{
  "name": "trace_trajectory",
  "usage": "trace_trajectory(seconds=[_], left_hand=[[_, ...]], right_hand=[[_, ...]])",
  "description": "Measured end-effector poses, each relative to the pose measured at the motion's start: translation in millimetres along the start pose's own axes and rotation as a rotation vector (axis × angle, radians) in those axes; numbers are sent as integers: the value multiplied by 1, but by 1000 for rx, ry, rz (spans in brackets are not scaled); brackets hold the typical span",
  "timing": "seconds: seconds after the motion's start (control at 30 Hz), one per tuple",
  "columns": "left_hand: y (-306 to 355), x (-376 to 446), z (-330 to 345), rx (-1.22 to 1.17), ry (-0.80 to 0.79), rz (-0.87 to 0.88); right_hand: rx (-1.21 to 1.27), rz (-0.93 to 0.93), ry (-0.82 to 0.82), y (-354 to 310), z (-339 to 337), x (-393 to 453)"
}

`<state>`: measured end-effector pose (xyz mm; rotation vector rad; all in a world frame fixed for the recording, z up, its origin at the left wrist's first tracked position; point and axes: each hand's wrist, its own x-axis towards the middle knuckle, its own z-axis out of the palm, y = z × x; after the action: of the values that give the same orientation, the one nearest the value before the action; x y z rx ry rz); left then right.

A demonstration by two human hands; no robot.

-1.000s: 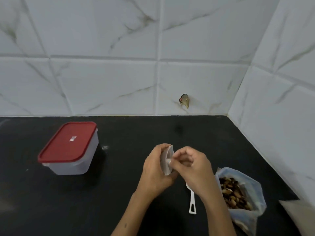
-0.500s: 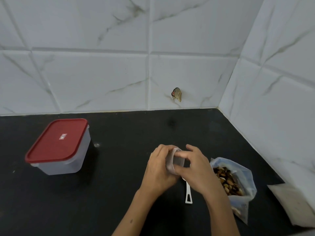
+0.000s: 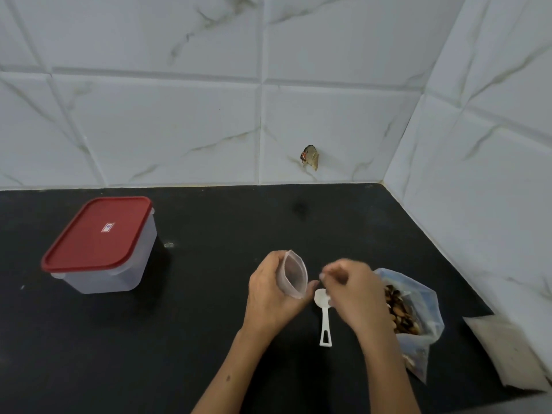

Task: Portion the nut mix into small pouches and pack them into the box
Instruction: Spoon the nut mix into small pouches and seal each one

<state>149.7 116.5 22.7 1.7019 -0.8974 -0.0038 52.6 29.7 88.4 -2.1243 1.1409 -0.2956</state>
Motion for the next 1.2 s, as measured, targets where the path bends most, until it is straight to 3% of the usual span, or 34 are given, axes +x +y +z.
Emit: trace_trajectory(seconds=[0.1, 0.3, 0.5, 0.6, 0.73, 0.87, 1.2], left_hand=[[-1, 0, 0, -29, 7, -18], [-4, -1, 3, -18, -17, -15], [-7, 2, 7, -83, -8, -85], [-8, 3, 15, -104, -16, -112], [0, -2, 36, -107, -99, -117], [12, -10, 59, -123, -193, -99], [8, -28, 97, -64, -330, -134]], right_hand=[[-379, 264, -192, 12, 28, 8], [-475, 348, -141, 17, 53, 1], [-356, 242, -126, 10, 30, -4], [-172, 162, 97, 16, -16, -8], [-64, 239, 324, 43, -66, -13], [-220, 419, 275, 71, -73, -5], [-216, 509, 222, 98, -44, 21]])
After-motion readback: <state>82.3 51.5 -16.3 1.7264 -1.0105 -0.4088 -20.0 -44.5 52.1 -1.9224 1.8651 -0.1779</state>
